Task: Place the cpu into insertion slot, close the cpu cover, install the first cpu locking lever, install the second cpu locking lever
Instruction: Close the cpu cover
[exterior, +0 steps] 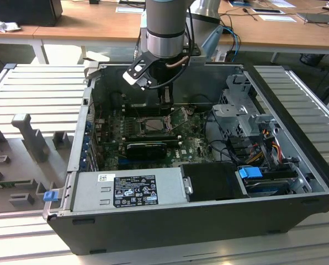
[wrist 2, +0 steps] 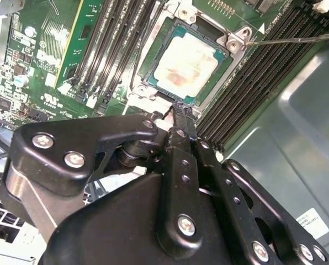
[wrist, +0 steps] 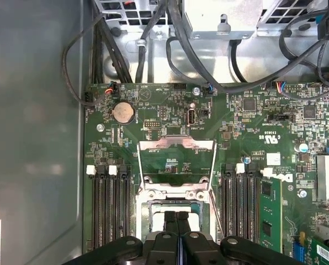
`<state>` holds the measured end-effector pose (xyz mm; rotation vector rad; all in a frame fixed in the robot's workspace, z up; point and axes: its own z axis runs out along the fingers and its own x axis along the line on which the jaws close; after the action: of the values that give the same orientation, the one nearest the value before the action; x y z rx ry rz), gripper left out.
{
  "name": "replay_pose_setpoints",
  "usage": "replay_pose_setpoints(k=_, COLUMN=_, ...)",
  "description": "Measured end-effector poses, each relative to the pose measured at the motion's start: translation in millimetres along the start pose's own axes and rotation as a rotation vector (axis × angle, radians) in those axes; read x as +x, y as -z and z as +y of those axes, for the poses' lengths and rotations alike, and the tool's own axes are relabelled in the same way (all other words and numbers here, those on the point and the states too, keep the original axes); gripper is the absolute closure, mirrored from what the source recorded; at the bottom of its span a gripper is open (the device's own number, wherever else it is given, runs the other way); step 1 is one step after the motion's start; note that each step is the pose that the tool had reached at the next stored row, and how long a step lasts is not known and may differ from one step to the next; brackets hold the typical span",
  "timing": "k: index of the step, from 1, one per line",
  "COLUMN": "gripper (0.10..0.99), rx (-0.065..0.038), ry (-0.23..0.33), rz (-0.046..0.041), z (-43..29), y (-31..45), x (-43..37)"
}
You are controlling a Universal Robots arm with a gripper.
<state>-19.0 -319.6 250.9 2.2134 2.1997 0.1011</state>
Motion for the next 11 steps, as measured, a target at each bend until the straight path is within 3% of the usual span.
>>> replay_pose_setpoints(k=6, gripper=0.98, rx=0.0, ry=0.0, rz=0.0004, z=0.9, y=13.6, x=0.7)
replay_pose_setpoints(k=11, gripper=0.98, rx=0.0, ry=0.0, rz=0.0006, z=1.4, y=17.3, x=0.8)
